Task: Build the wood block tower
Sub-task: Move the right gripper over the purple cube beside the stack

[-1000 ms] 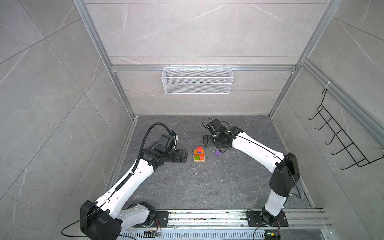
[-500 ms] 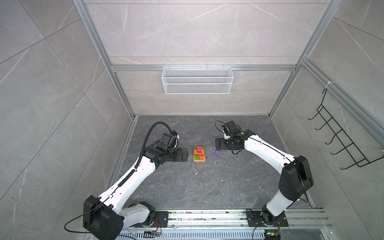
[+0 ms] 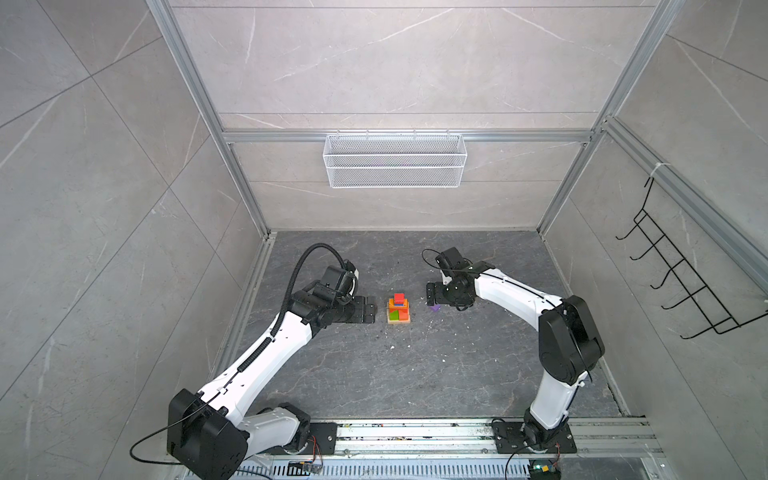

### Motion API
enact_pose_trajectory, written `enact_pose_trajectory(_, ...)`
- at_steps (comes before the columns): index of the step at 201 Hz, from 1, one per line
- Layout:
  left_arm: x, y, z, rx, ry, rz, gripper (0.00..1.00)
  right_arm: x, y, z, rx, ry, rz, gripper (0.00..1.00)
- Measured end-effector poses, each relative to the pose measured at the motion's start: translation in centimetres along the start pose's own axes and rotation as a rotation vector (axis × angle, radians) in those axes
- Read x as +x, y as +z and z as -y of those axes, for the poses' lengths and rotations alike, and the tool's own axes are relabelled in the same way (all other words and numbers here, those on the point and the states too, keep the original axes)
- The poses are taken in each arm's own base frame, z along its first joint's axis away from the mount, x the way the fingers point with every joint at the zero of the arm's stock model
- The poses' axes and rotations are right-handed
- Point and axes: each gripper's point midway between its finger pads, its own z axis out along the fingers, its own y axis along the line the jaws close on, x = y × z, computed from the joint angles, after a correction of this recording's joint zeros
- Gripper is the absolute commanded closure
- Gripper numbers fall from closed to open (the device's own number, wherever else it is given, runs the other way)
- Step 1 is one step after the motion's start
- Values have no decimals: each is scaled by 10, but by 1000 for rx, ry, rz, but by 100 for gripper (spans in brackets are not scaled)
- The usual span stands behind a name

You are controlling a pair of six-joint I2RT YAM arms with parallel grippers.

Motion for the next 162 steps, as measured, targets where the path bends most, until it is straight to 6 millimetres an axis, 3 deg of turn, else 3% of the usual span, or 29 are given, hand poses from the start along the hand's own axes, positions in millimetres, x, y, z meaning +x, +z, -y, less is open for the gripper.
enact_pose_trajectory(90,0,0,1,3,-3,-2,1,10,40,-5,-29,320,-44,21)
enact_pose_trajectory(162,0,0,1,5,-4,-3,1,3,56,-7,-26,381,-34,33)
